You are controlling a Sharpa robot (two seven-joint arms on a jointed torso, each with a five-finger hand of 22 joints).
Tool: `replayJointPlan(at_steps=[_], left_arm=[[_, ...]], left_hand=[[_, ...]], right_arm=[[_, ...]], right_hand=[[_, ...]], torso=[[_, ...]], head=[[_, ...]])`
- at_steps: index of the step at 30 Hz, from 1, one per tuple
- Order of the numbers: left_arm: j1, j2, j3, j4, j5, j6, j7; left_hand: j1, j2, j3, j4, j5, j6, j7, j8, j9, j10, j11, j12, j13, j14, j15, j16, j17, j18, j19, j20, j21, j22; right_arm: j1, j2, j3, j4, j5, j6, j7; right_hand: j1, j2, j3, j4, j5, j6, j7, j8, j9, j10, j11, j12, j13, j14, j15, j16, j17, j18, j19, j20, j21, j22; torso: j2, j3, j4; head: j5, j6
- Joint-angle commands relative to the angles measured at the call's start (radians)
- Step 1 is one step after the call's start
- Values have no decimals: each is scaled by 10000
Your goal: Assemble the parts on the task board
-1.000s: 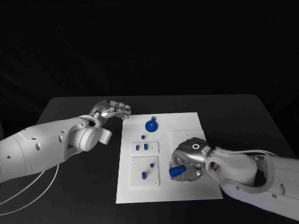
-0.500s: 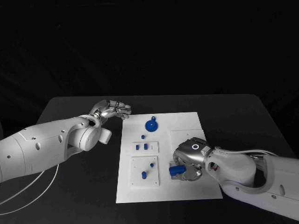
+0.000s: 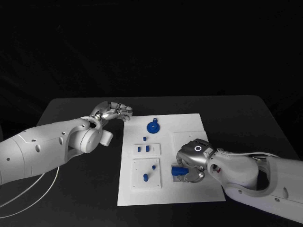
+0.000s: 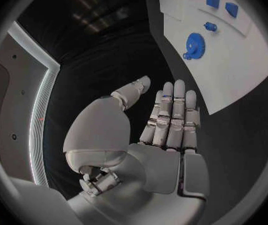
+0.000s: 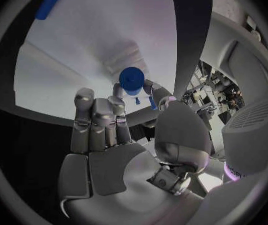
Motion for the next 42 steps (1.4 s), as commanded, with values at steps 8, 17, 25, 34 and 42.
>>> replayJointPlan(at_steps=[8,17,25,34,42], left_arm=[[6,-1,3,22,-34,-42,2],[6,-6,2,23,-47,-47,-20],[6,-9,2,18,-63,-59,-43],[6,-12,2,17,-82,-61,-62],[7,-20,2,13,-94,-55,-71]], left_hand=[[-104,0,-8,68,-11,-60,7,45,-13,-70,-28,-32,-14,69,22,-62,29,193,-35,27,-62,15],[-115,0,-10,83,-7,-57,5,48,-13,-67,-29,-29,-15,73,22,-69,40,192,-36,27,-62,19],[-140,2,-13,121,18,-55,3,55,-16,-67,-30,-27,-17,77,22,-88,66,191,-39,27,-64,29],[-149,1,-13,138,33,-55,1,58,-17,-67,-31,-26,-19,77,22,-101,80,190,-42,27,-66,34],[-147,2,-10,143,41,-54,-1,61,-17,-66,-32,-25,-19,78,22,-107,89,191,-44,26,-67,37]], right_arm=[[-24,24,-15,36,-149,452,-357],[-34,72,-15,51,-97,520,-518],[-39,111,-14,79,300,682,-667],[-43,116,-14,86,422,827,-887],[-43,87,-14,71,416,1240,-1033]], right_hand=[[-878,387,-436,763,757,176,9,94,-6,224,-75,177,199,-19,-128,104,49,166,-83,3,101,186],[-1123,1033,-646,1119,1104,258,-48,175,-4,466,-137,365,390,-57,-183,141,74,166,-177,-31,198,200],[-1252,1576,-829,1319,1497,326,-89,249,-6,667,-177,523,560,-85,-235,158,84,166,-234,-37,281,195],[-1287,2175,-985,1506,2723,347,-105,340,-20,808,-194,606,727,-104,-265,199,98,166,-292,-33,416,191],[-1129,1892,-1162,1261,2670,319,-110,370,-34,810,-189,563,751,-113,-267,196,89,166,-328,-29,458,178]], torso=[[1,-1,1],[4,-2,-5],[5,0,-3],[3,0,-2],[2,-2,-10]], head=[[-11,10],[-10,24],[0,14],[-6,9],[-8,-4]])
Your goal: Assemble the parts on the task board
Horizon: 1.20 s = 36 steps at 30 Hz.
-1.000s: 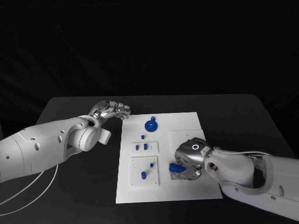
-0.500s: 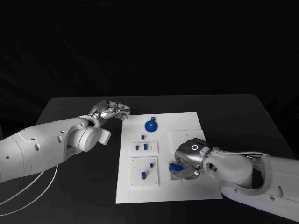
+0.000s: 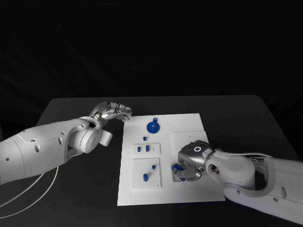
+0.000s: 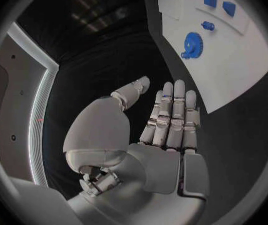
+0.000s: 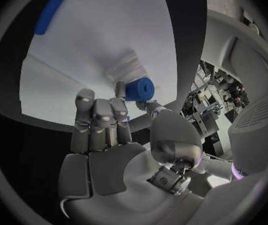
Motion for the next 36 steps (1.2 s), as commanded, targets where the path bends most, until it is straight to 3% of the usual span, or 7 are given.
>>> replayJointPlan(at_steps=[1,11,17,22,29,32,36], left_arm=[[7,6,5,17,-66,-25,33],[7,11,5,14,-92,-45,19],[7,10,5,10,-106,-61,-6],[7,17,5,3,-108,-61,-15],[7,7,5,6,-110,-79,-25],[7,11,5,4,-114,-84,-26],[7,8,4,-5,-119,-87,-39]], left_hand=[[-67,2,11,65,42,-61,-8,61,-10,-66,-32,-25,-13,78,22,-68,11,192,-45,26,-67,11],[-62,0,14,68,49,-59,-10,65,-11,-65,-34,-24,-14,80,21,-76,22,193,-47,24,-68,16],[-62,2,15,73,53,-58,-11,67,-11,-64,-34,-23,-14,81,21,-81,29,193,-48,24,-68,19],[-60,3,17,75,57,-57,-11,68,-11,-64,-34,-23,-15,82,20,-85,34,193,-48,24,-68,21],[-60,1,17,77,60,-56,-12,70,-11,-63,-35,-22,-15,82,20,-89,40,193,-49,24,-68,24],[-59,-1,17,78,61,-56,-12,71,-12,-63,-35,-22,-16,82,20,-91,43,193,-50,24,-68,25],[-60,-2,16,80,62,-55,-13,72,-12,-63,-34,-21,-16,83,20,-94,47,193,-50,24,-68,27]], right_arm=[[-18,-22,-17,-31,10,557,-256],[-18,6,-17,-1,275,410,-540],[-19,28,-16,15,926,198,-936],[-19,42,-16,9,1014,338,-900],[-19,16,-16,26,1233,460,-903],[-19,10,-16,41,1383,482,-922],[-19,-9,-16,71,1778,501,-914]], right_hand=[[98,-228,-70,-100,-165,-30,-34,54,-25,10,21,-77,-21,-15,-56,14,-4,81,-88,21,28,176],[159,-361,-99,-163,-294,-48,-28,56,-42,-6,25,-122,-25,-18,-54,-3,-18,81,-106,24,13,158],[7,-127,-93,47,-217,4,-45,96,-50,118,5,0,85,-13,-57,-13,-31,81,-101,44,-1,140],[-324,344,38,619,1446,-8,-47,134,-73,130,3,-71,104,-31,-67,-18,-37,81,-131,62,38,169],[-197,-144,-155,638,512,-28,-69,199,-88,177,-15,-106,173,-32,-86,-13,-43,81,-157,23,75,157],[-78,-553,-185,826,-477,-39,-86,221,-118,190,-24,-154,204,-34,-104,-20,-52,81,-169,-16,47,129],[78,-862,-190,1088,-1060,-44,-97,238,-147,203,-31,-187,235,-36,-116,-26,-58,81,-165,-47,26,116]], torso=[[-3,3,-2],[2,4,4],[2,6,6],[-1,2,7],[-1,0,1],[-2,2,1],[-2,7,3]], head=[[-3,-4],[-18,9],[-16,10],[-15,5],[-6,-9],[-3,-5],[0,-9]])
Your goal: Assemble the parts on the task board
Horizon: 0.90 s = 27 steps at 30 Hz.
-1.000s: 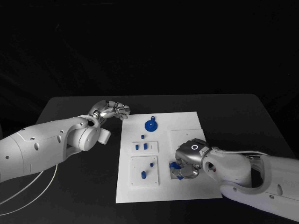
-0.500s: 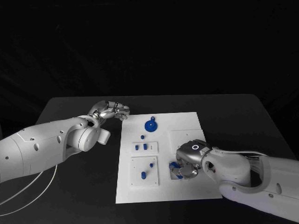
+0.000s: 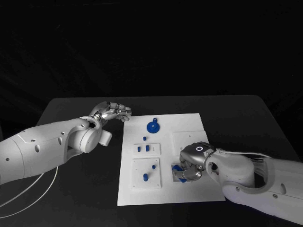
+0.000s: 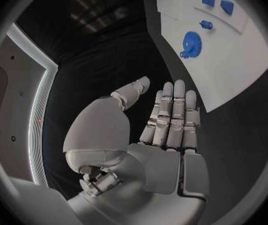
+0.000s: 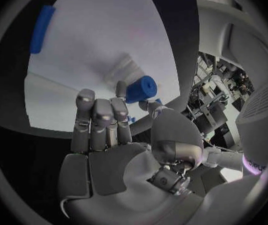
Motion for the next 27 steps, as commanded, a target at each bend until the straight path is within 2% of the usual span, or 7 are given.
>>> replayJointPlan(at_steps=[1,3,9,16,22,24,27], left_arm=[[7,10,5,8,-60,-46,27],[7,9,5,6,-62,-53,25],[7,15,5,-12,-62,-54,12],[7,21,4,-20,-63,-60,1],[7,21,4,-26,-74,-63,-9],[7,23,4,-28,-77,-72,-12],[7,25,4,-30,-82,-73,-17]], left_hand=[[-60,-3,-11,53,62,-55,-14,33,-14,-63,-35,-21,-9,83,20,-56,15,194,-50,24,-68,10],[-60,-3,-11,55,62,-55,-14,34,-14,-63,-35,-21,-10,83,20,-58,17,194,-50,24,-68,11],[-63,-3,-12,59,64,-55,-14,35,-14,-63,-34,-21,-10,84,21,-62,23,193,-51,24,-68,13],[-67,-4,-14,66,63,-55,-14,36,-15,-63,-34,-21,-11,85,21,-66,29,193,-51,25,-69,16],[-70,-7,-15,70,64,-56,-14,37,-16,-65,-34,-21,-12,85,21,-72,35,192,-52,25,-69,18],[-71,-7,-15,72,64,-56,-14,38,-16,-65,-34,-21,-12,85,22,-74,38,192,-53,25,-69,19],[-72,-9,-16,74,64,-56,-14,38,-16,-65,-34,-21,-12,85,22,-76,40,192,-53,25,-69,20]], right_arm=[[-26,-37,-26,9,530,361,-148],[-26,-61,-25,31,641,350,-154],[-25,-181,-23,109,614,232,-171],[-24,-300,-18,156,716,82,-176],[-23,-318,-17,184,899,70,-199],[-23,-302,-17,179,1009,-56,-241],[-23,-292,-16,164,1266,-115,-272]], right_hand=[[27,-162,-5,137,-301,-58,-16,63,-23,80,25,-69,16,-18,-75,-26,-18,78,-42,-64,-14,110],[173,-360,-23,447,-1012,-65,-18,75,-44,84,9,-97,38,-19,-91,-27,-20,78,-42,-96,-35,101],[888,-617,-390,1429,-1859,-79,-29,120,-86,112,5,-135,121,-25,-114,-25,-21,78,-23,-146,-55,102],[937,-661,-677,1471,-2628,-79,-29,128,-126,131,-11,-159,160,-27,-127,-40,-30,78,-18,-159,-118,70],[993,-584,-684,1475,-2583,-70,-33,131,-146,159,-19,-130,203,-24,-137,-42,-30,78,-9,-177,-139,62],[1009,-479,-705,1474,-2400,-60,-32,136,-158,174,-20,-117,227,-24,-138,-41,-29,78,-5,-176,-144,65],[1039,-142,-798,1468,-1944,-33,-38,155,-174,227,-27,-51,295,-29,-138,-32,-20,78,-10,-168,-135,89]], torso=[[-1,5,-1],[-1,6,-3],[-2,5,-8],[-3,10,-8],[-4,3,-5],[0,3,-5],[-1,2,0]], head=[[4,-1],[6,-3],[7,-1],[14,25],[-1,35],[-3,44],[-8,49]])
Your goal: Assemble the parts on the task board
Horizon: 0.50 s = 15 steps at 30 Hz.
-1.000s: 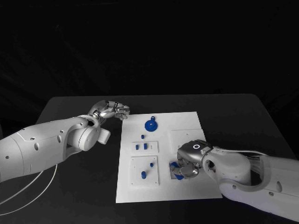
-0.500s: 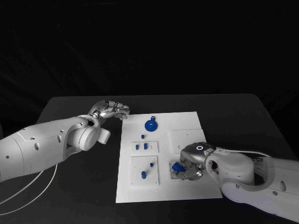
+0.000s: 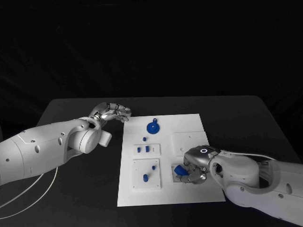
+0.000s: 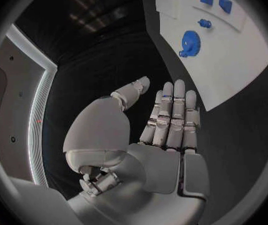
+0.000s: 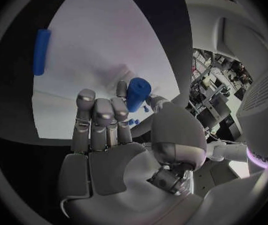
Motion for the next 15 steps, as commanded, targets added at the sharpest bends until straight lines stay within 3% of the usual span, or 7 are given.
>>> replayJointPlan(at_steps=[1,6,15], left_arm=[[7,20,4,14,-57,-42,30],[7,15,4,12,-67,-52,12],[7,5,3,10,-97,-65,-21]], left_hand=[[-73,-9,6,53,64,-56,-14,39,-12,-64,-34,-21,-14,59,-4,-38,15,192,-53,25,-70,15],[-74,-10,5,56,64,-56,-14,40,-12,-64,-34,-20,-15,59,-4,-42,19,192,-54,25,-70,17],[-78,-15,3,62,65,-55,-15,43,-13,-63,-34,-20,-15,60,-4,-48,28,191,-55,26,-70,20]], right_arm=[[-8,14,-1,-10,521,-151,-108],[-7,21,3,-20,876,-331,-201],[6,26,19,-29,2003,-420,-371]], right_hand=[[80,256,-90,-12,578,-14,26,82,-15,126,-13,106,66,-34,-67,-24,6,152,16,-55,-22,106],[357,910,-410,-15,1559,-6,26,127,-36,185,-10,185,176,-44,-56,2,23,152,-4,-19,45,164],[435,1037,-588,-13,1847,16,13,156,-49,233,-19,247,242,-49,-66,10,28,152,-14,-13,61,164]], torso=[[3,-4,6],[2,-10,7],[1,-10,10]], head=[[-10,13],[-9,14],[-7,25]])
